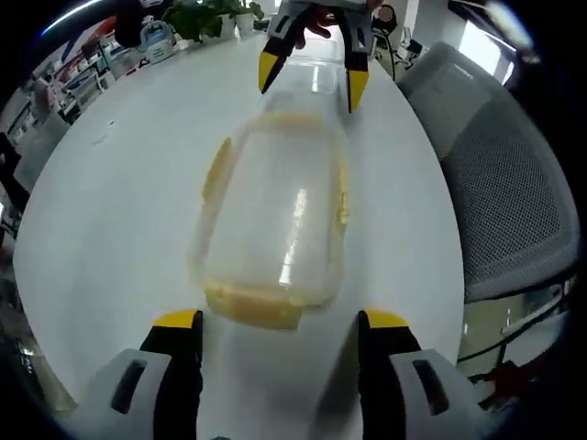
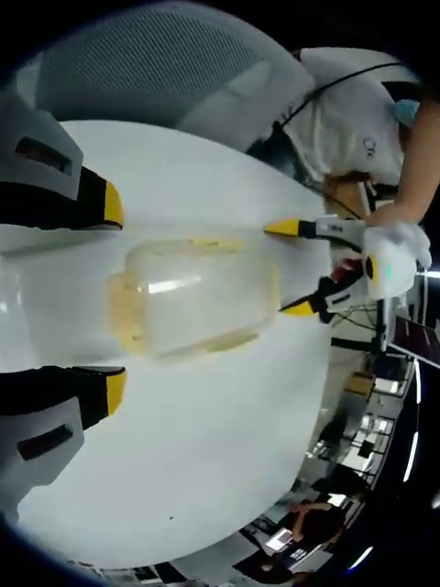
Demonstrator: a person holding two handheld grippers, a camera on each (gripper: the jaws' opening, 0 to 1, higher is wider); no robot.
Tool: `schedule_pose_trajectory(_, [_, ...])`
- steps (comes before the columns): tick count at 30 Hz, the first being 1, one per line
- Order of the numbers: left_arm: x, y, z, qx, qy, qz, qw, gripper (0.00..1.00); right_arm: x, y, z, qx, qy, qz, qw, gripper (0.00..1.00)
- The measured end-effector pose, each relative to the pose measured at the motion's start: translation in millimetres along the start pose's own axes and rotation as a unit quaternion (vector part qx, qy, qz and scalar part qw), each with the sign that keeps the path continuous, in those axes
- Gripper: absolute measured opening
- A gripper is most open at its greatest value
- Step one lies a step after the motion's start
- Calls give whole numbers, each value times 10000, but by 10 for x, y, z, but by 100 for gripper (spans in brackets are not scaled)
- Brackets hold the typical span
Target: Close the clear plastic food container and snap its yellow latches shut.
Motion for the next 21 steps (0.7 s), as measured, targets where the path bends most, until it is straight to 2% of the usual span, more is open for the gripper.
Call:
schedule_pose_trajectory(8, [25, 49, 26, 128, 131, -125, 9998, 67, 65, -13, -67, -57, 169, 93, 9998, 58])
schedule_pose_trajectory(13, [22, 39, 26, 271, 263, -260, 9990, 66, 75, -29, -22, -72, 215, 185, 9996, 55])
schedule_pose_trajectory(21, [34, 19, 43, 461, 449, -330, 9974, 65, 166, -25, -24, -419, 450, 270, 9977, 56])
Point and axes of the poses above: the point that each gripper's makers call its tool centre point, and the gripper's own axes: x roughly forward along the fingers, y roughly to its left, z roughly out of its top, the point moved 4 cm from there along -x, roughly backward along the fingers, and after that the axes turned 3 degrees about -y, right-handed, at the moved point
